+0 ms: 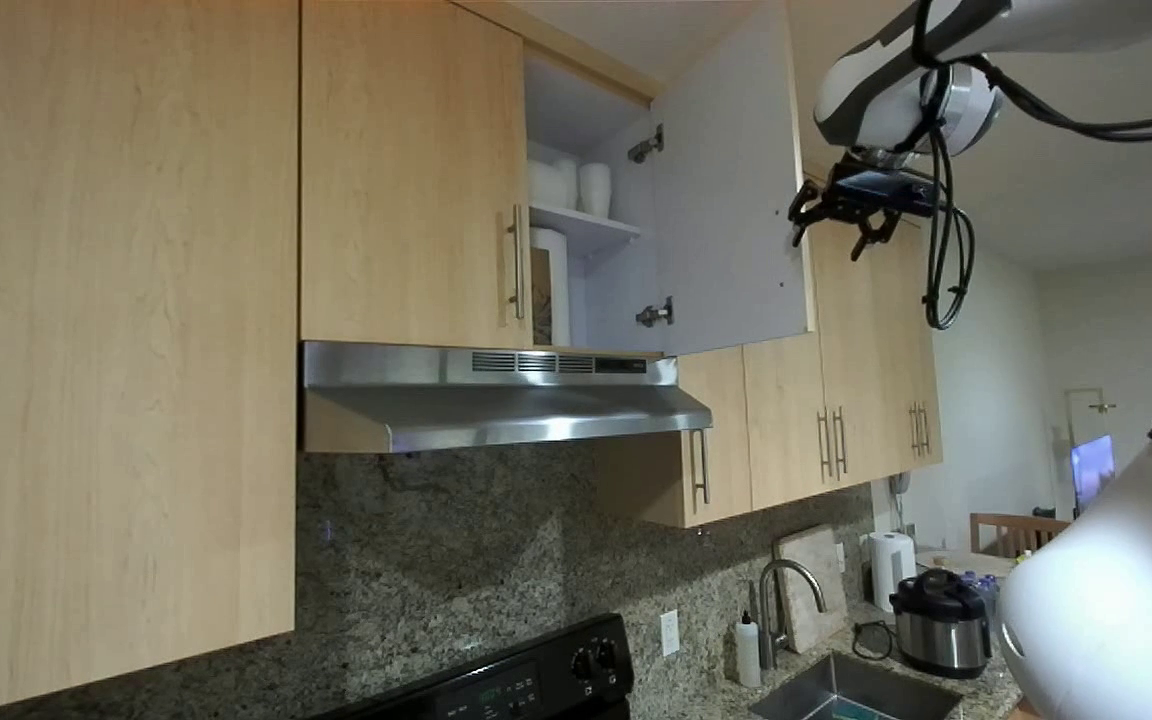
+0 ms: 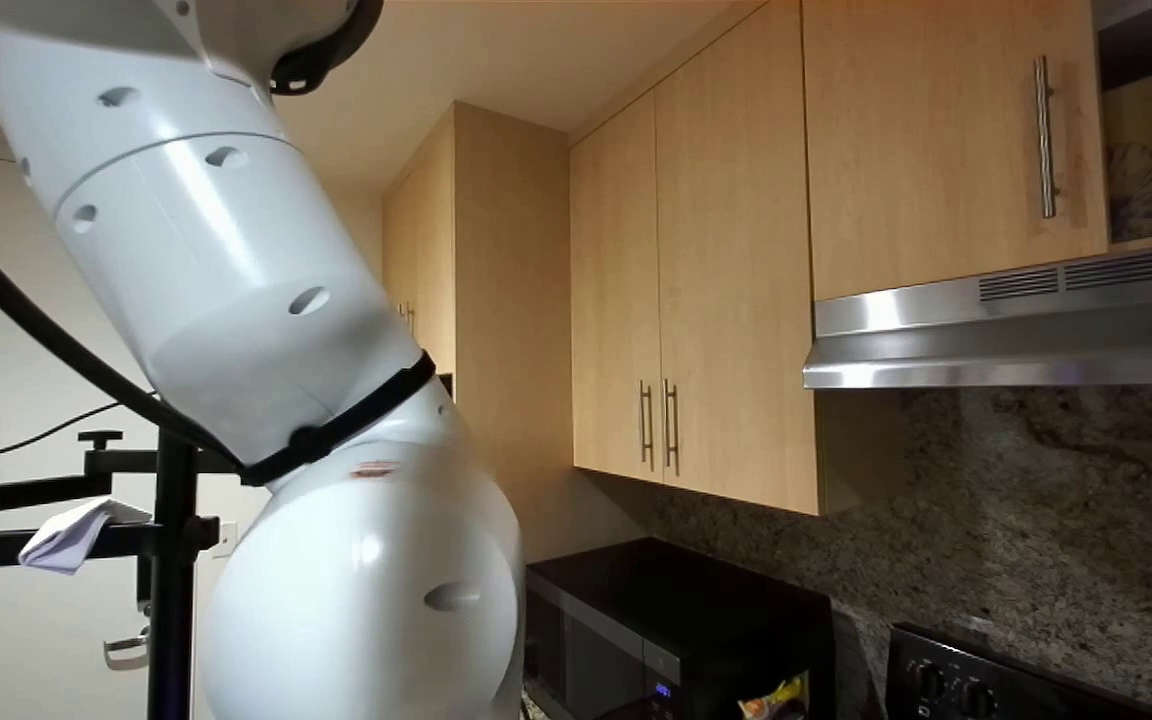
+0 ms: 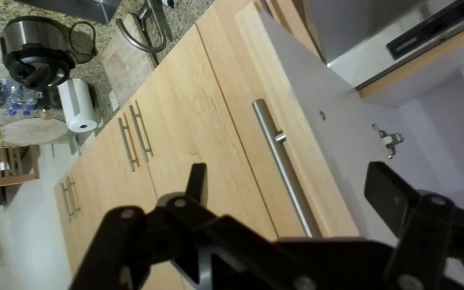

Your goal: Close the cupboard drawer.

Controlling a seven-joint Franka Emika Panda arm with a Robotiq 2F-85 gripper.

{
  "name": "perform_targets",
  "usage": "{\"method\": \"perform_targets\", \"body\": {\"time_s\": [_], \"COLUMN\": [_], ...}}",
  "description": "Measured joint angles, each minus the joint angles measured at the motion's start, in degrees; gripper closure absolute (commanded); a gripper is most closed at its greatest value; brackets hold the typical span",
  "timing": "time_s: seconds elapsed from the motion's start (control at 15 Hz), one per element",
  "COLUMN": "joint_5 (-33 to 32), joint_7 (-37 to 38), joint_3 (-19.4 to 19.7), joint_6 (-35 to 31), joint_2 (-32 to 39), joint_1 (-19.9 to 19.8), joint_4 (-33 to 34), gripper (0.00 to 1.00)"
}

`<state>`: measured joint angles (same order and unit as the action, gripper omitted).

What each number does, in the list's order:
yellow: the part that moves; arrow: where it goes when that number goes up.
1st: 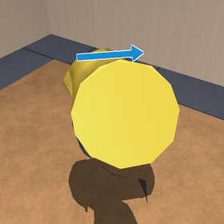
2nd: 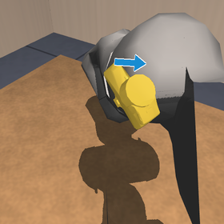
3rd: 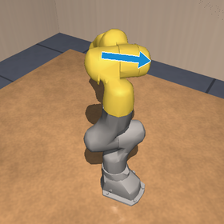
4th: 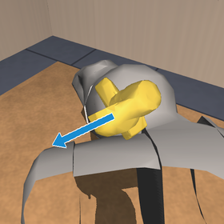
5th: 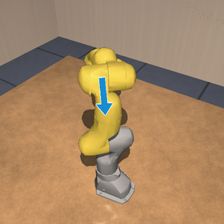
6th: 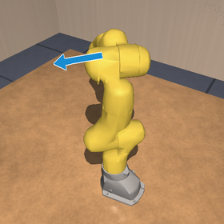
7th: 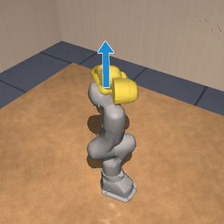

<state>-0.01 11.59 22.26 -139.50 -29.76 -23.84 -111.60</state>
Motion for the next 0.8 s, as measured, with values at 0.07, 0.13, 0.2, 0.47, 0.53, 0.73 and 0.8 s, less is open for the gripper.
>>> {"method": "perform_targets", "body": {"time_s": [0.07,0.13,0.2,0.47,0.53,0.73,0.8], "joint_5": [-1.39,-2.80,-4.12,-6.56,-6.56,-6.52,-6.49], "joint_7": [2.41,4.92,7.49,14.90,15.02,15.02,15.02], "joint_3": [-0.83,-1.62,-2.35,-4.10,-4.19,-4.31,-4.35], "joint_6": [-0.86,-1.11,-1.16,-0.93,-0.42,-0.06,-0.06], "joint_2": [0.52,1.00,1.49,3.32,3.99,6.82,7.96], "joint_1": [-1.97,-4.02,-6.09,-11.68,-11.96,-11.78,-11.59], "joint_4": [-0.04,-0.04,-0.02,0.64,1.18,3.24,4.06], "gripper": [0.00,0.00,0.00,0.00,0.00,0.00,0.00]}}
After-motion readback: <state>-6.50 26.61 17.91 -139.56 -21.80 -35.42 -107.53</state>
